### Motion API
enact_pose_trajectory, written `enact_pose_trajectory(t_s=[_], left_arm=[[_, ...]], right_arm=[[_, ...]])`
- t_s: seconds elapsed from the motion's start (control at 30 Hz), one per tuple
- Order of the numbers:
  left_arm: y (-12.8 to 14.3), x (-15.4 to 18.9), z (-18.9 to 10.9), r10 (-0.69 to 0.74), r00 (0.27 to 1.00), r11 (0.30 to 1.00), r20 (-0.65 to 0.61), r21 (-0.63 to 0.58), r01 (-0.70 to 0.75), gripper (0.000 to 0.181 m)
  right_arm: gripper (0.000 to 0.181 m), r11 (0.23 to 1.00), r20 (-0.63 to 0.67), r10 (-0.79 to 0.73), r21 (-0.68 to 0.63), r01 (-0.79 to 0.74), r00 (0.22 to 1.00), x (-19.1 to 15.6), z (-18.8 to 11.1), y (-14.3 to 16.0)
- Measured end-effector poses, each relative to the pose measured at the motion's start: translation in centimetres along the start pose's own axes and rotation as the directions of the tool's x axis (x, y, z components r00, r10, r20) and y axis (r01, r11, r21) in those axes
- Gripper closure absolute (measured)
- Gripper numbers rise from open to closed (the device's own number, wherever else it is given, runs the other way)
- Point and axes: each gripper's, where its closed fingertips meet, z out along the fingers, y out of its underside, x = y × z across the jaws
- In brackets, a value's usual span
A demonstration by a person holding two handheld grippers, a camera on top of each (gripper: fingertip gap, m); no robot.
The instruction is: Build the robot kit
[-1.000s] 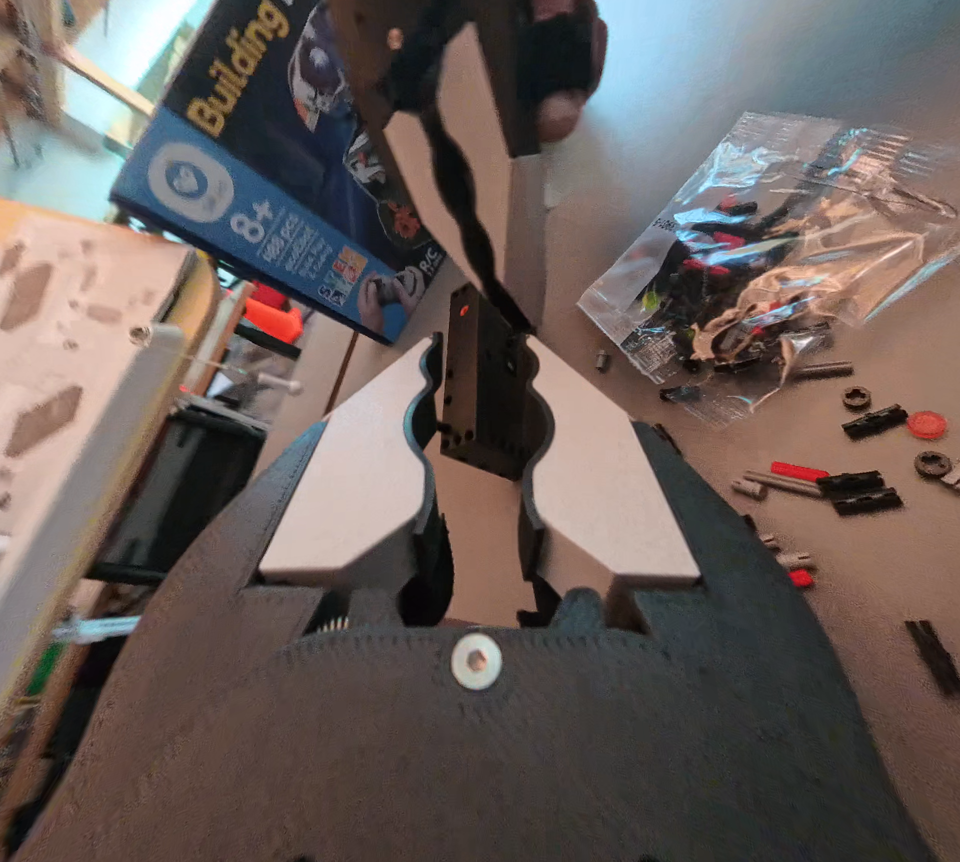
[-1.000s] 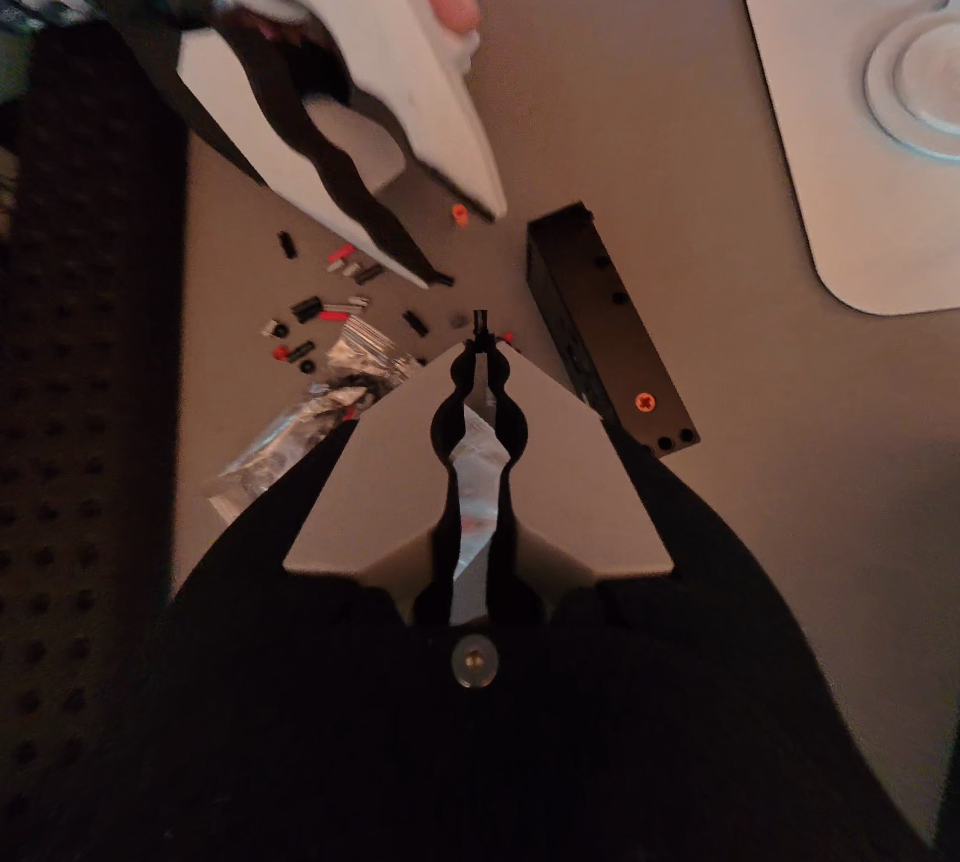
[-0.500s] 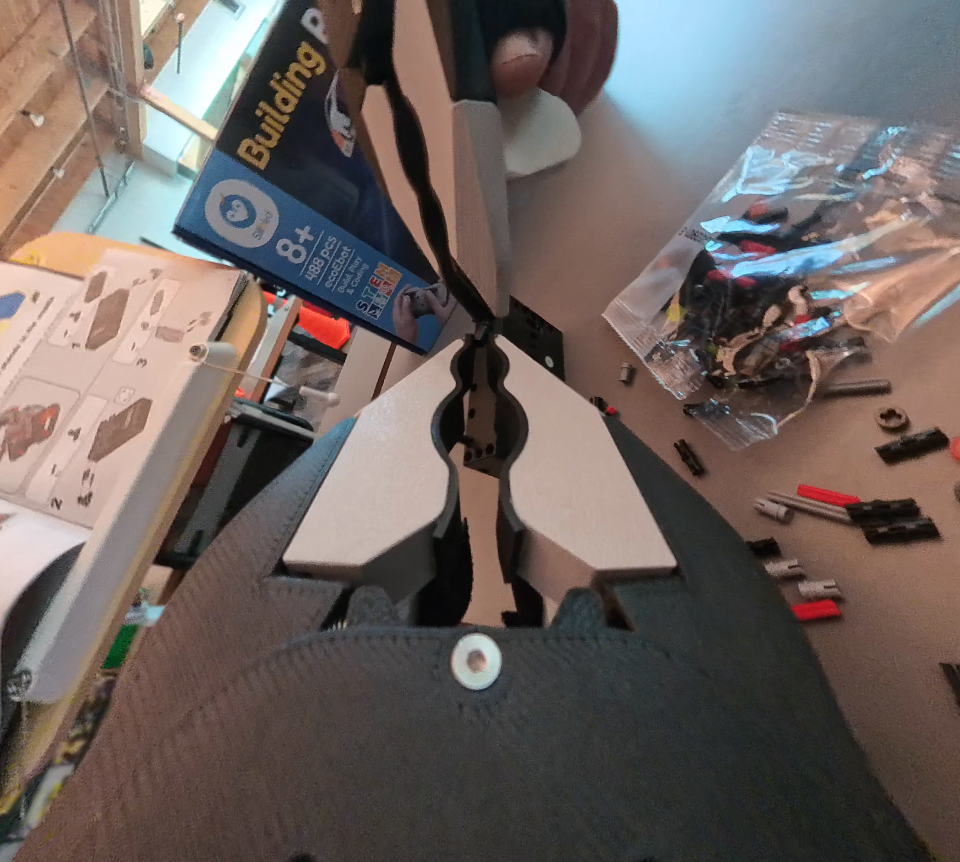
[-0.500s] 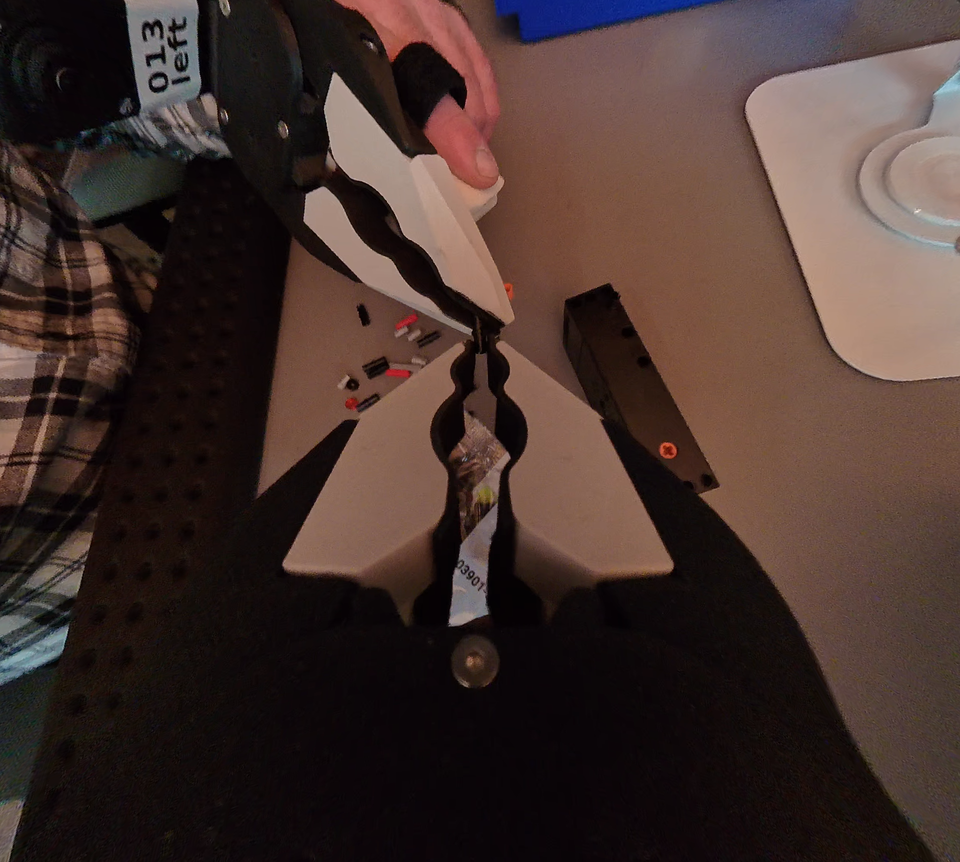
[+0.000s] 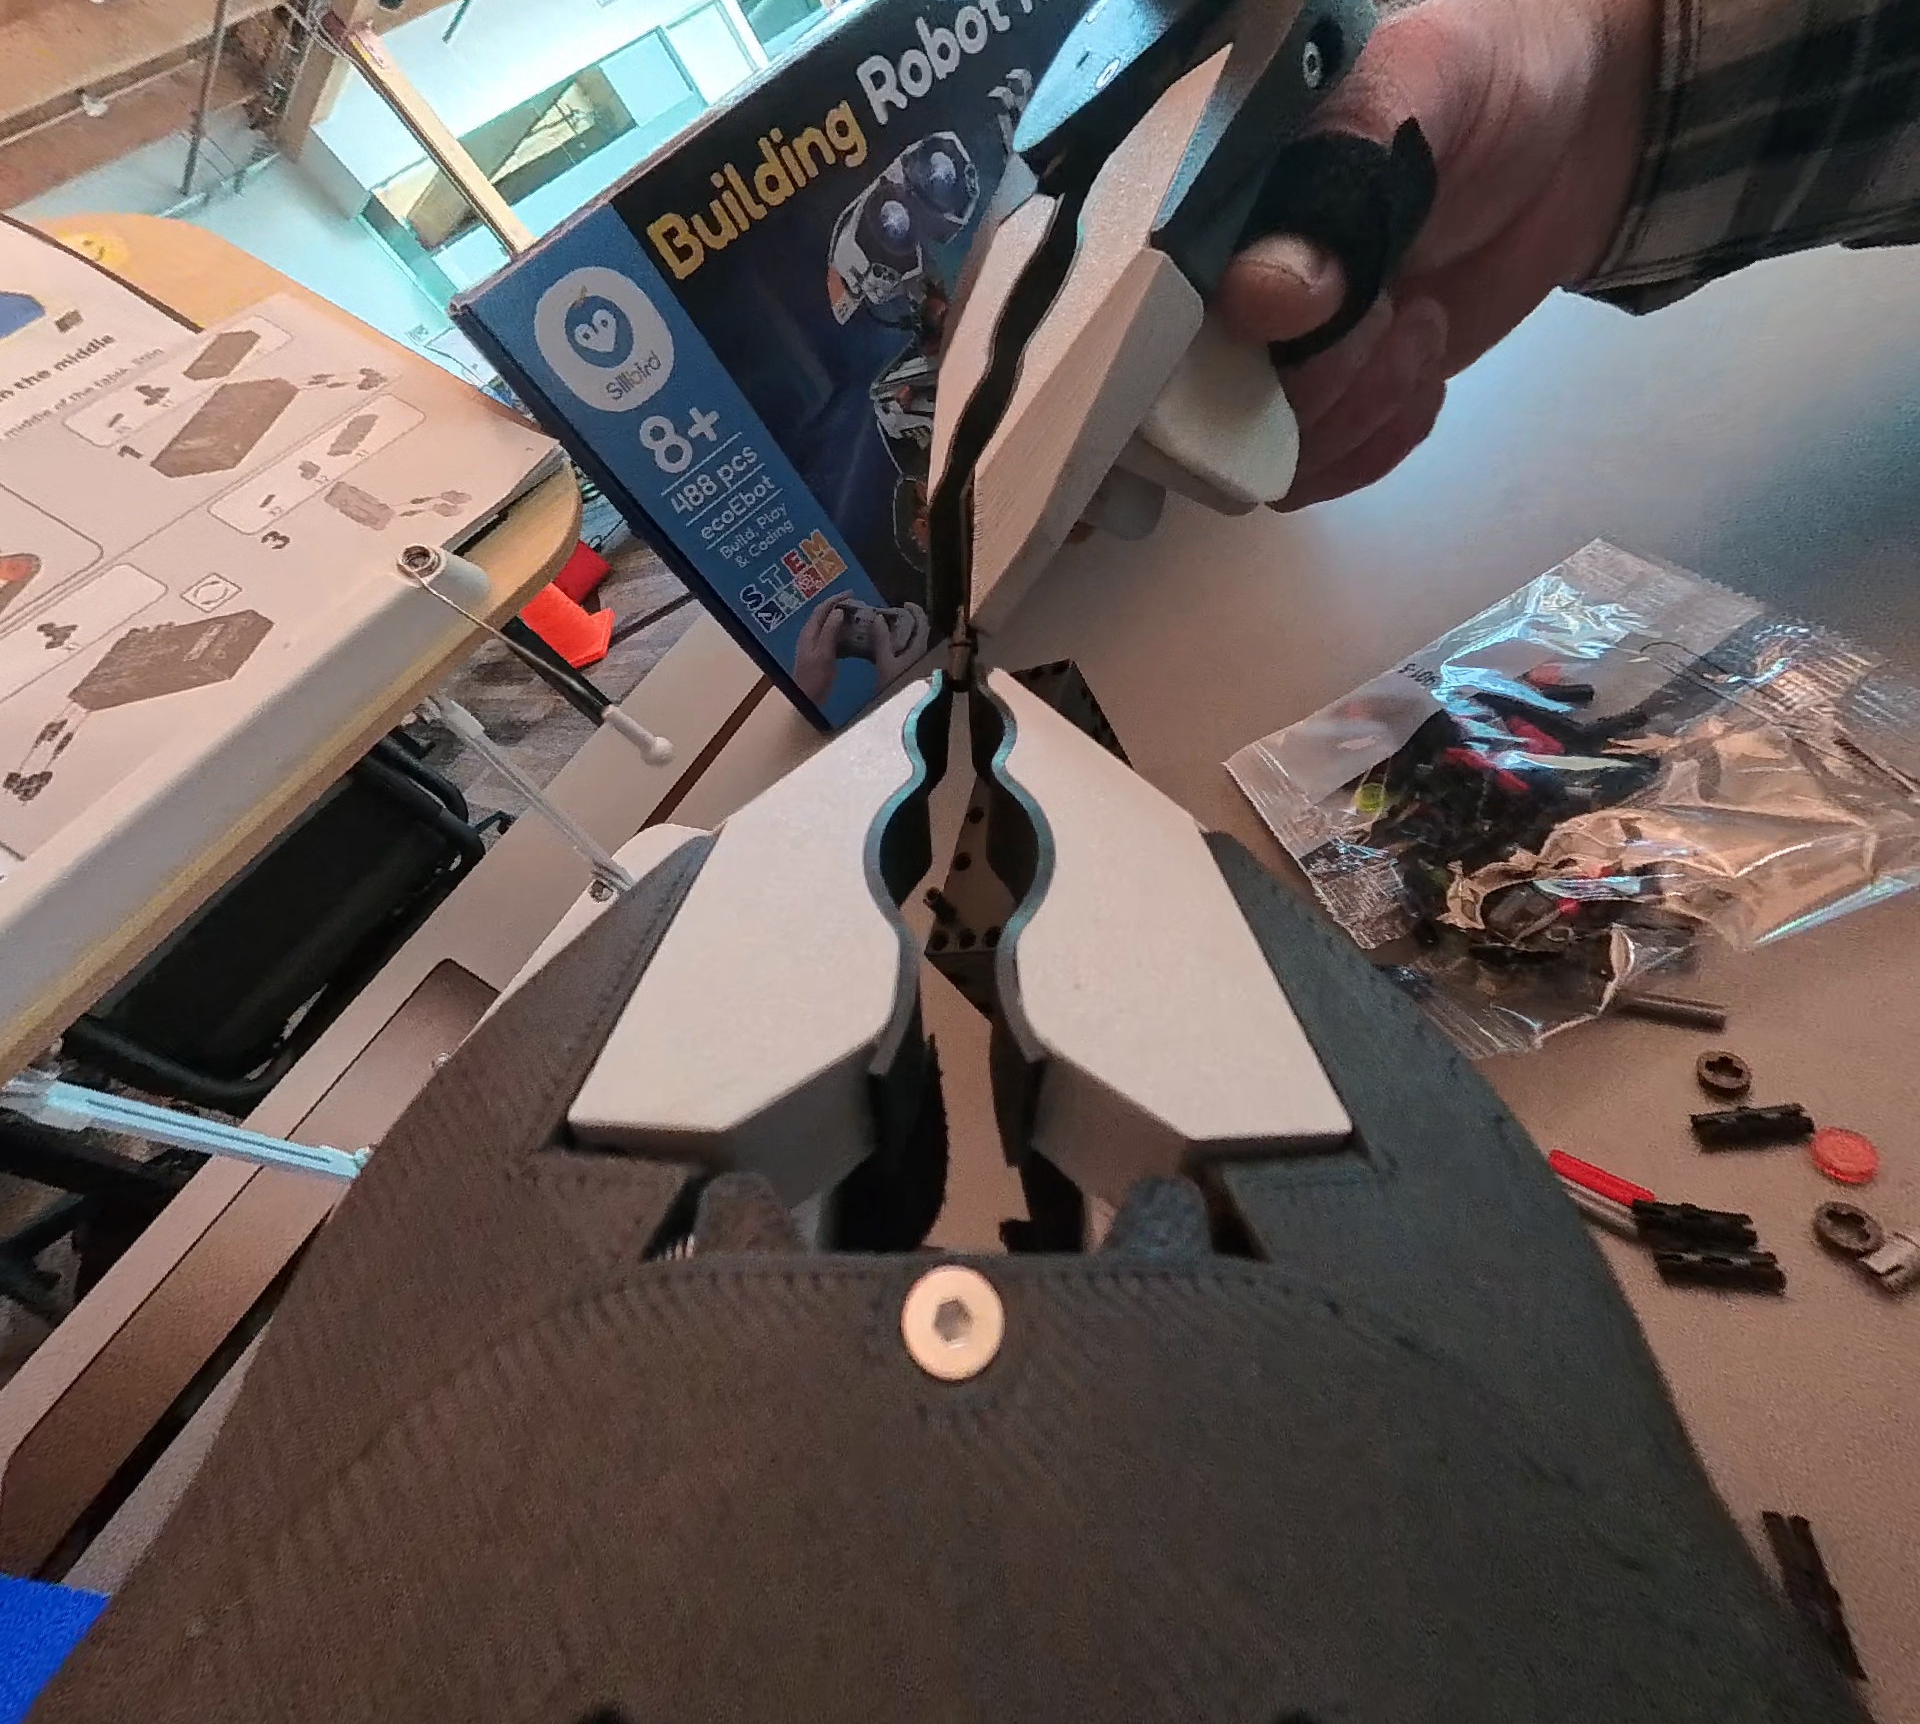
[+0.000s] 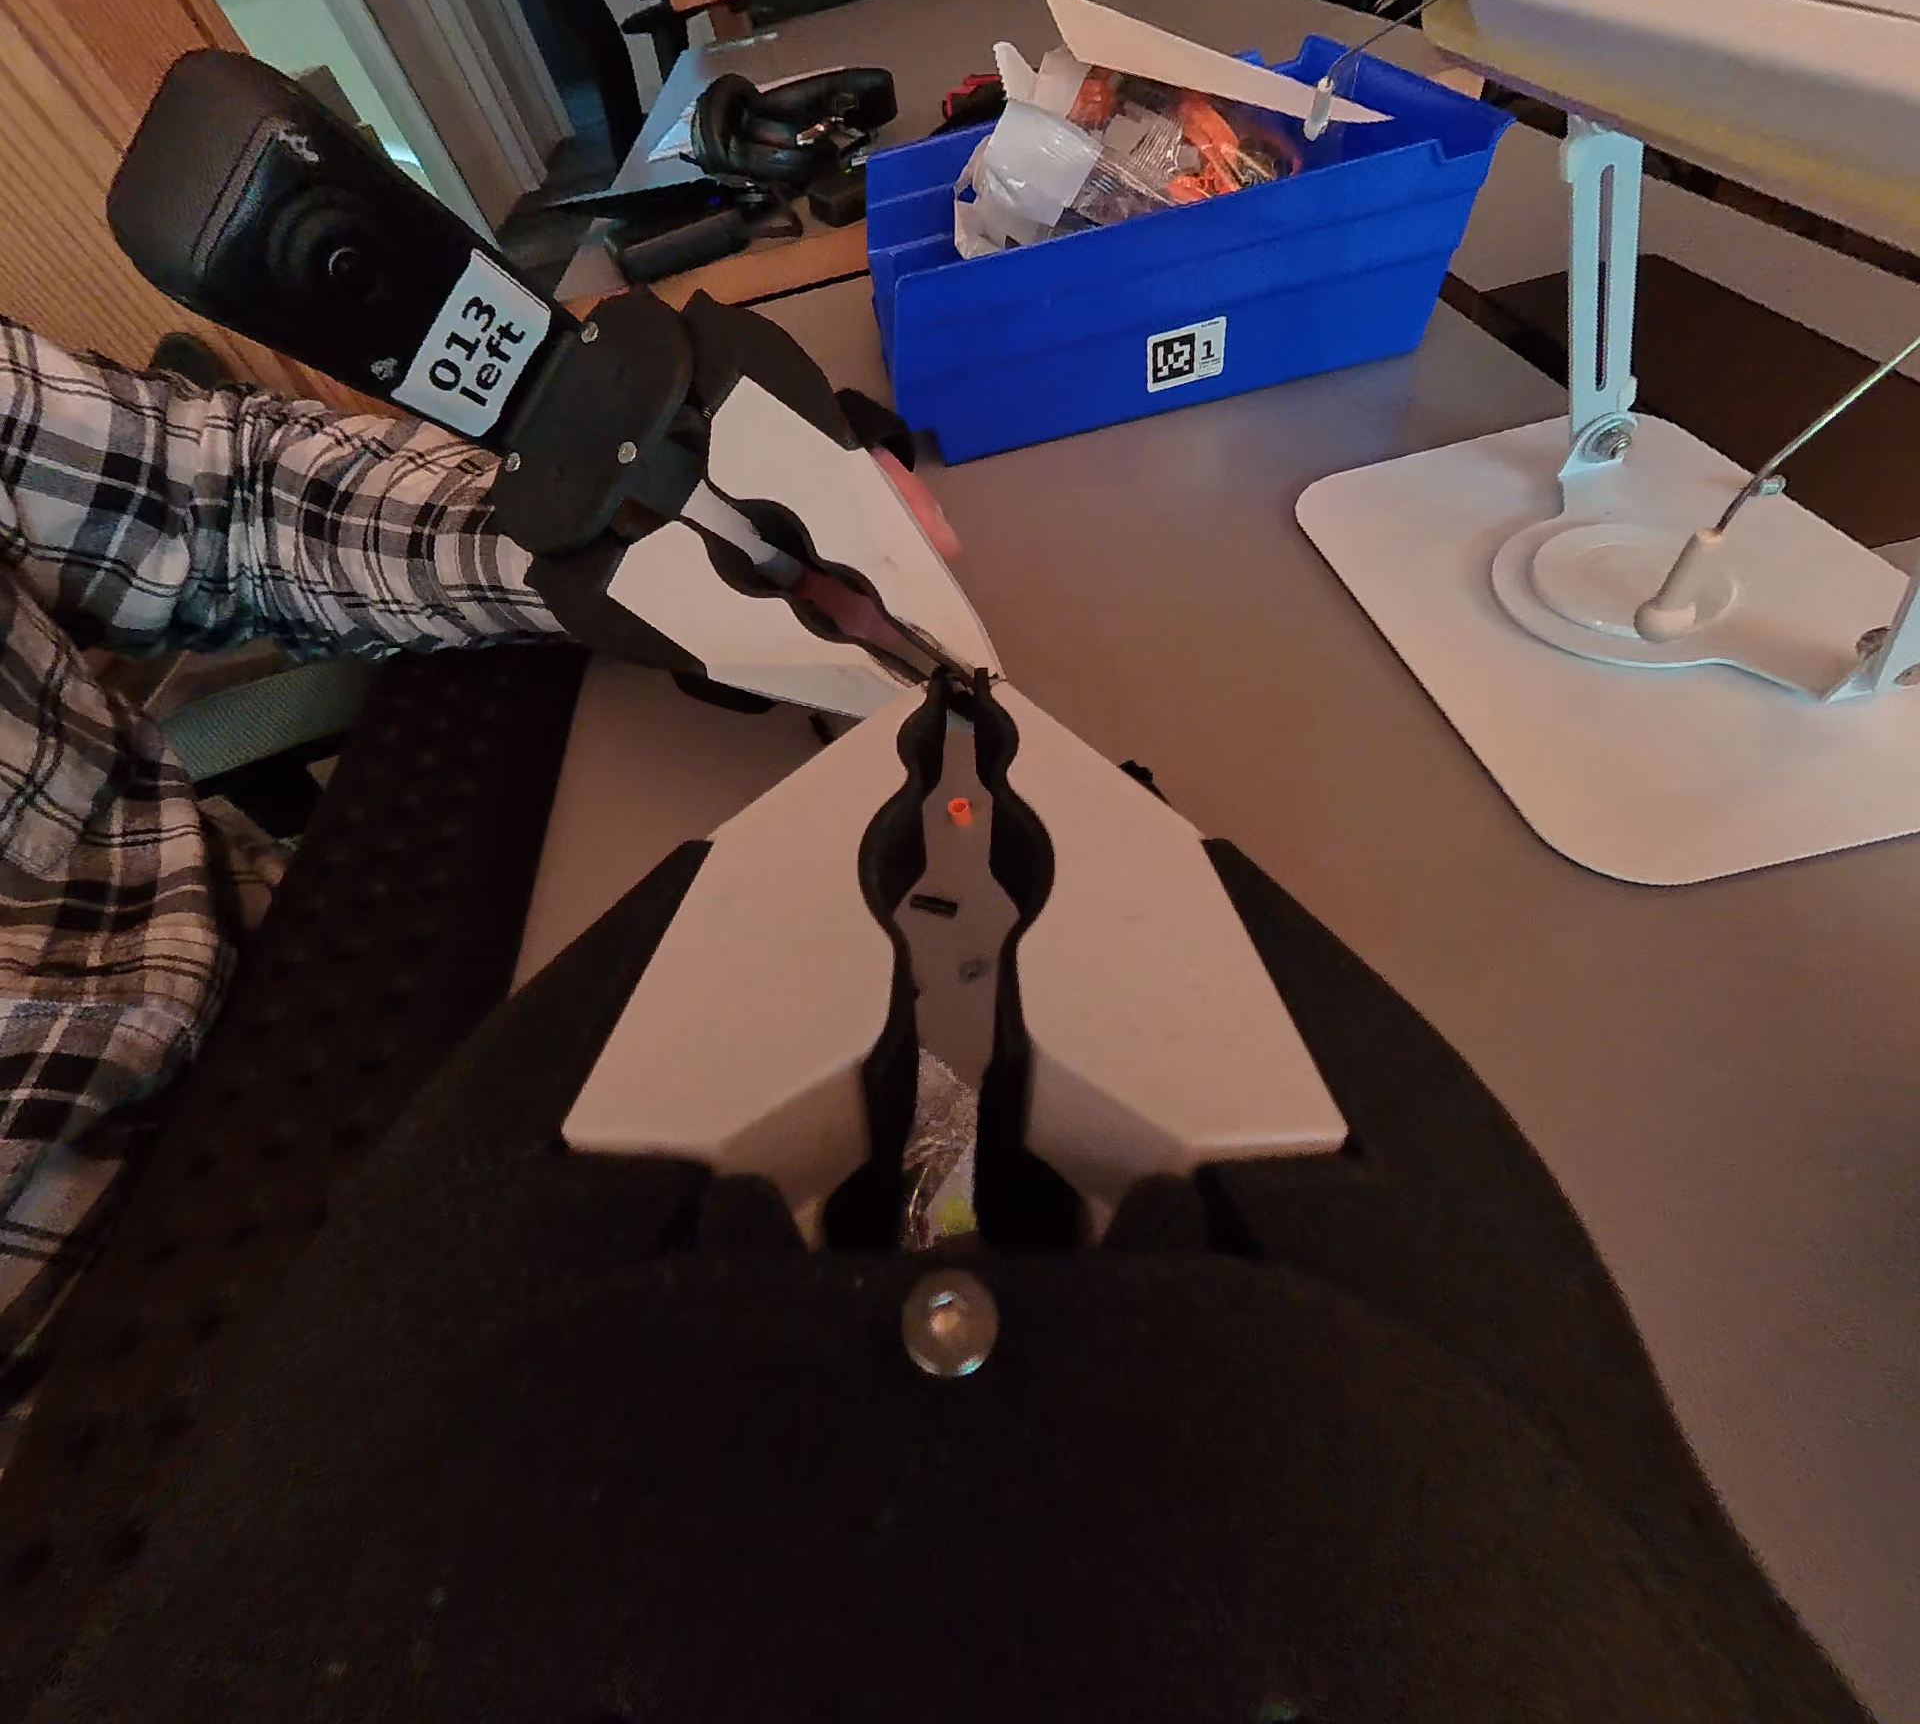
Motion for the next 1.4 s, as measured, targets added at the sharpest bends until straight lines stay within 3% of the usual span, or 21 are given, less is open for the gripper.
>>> enact_pose_trajectory(t_s=[0.23,0.37,0.5,0.63,0.83,0.97,1.27,1.4], left_arm=[[0.9,-0.4,0.1,-0.026,1.0,0.999,-0.017,-0.028,0.026,0.18],[3.8,-0.5,0.2,-0.095,0.992,0.984,-0.082,-0.157,0.082,0.143],[7.3,0.0,0.4,-0.204,0.972,0.939,-0.118,-0.306,0.16,0.132],[9.1,0.5,1.2,-0.263,0.956,0.91,-0.13,-0.363,0.201,0.144],[9.1,1.2,1.8,-0.284,0.943,0.912,-0.173,-0.353,0.21,0.154],[9.2,1.2,1.8,-0.279,0.944,0.914,-0.178,-0.35,0.204,0.154],[9.1,1.3,1.9,-0.297,0.937,0.915,-0.183,-0.335,0.225,0.155],[9.1,1.4,2.0,-0.298,0.936,0.916,-0.188,-0.331,0.226,0.156]], right_arm=[[0.18,0.992,-0.017,-0.092,-0.087,0.09,0.996,0.5,0.4,0.0],[0.18,0.937,-0.042,-0.26,-0.254,0.242,0.965,2.0,0.9,0.5],[0.181,0.813,0.047,-0.395,-0.448,0.373,0.918,2.8,2.2,2.0],[0.179,0.673,0.139,-0.477,-0.578,0.462,0.868,3.6,3.4,3.4],[0.18,0.528,0.23,-0.523,-0.668,0.524,0.821,4.2,4.2,4.9],[0.18,0.49,0.243,-0.544,-0.685,0.539,0.803,4.5,4.6,5.0],[0.181,0.326,0.335,-0.574,-0.744,0.584,0.747,4.7,4.4,5.2],[0.181,0.301,0.384,-0.545,-0.74,0.602,0.745,4.2,4.7,5.4]])
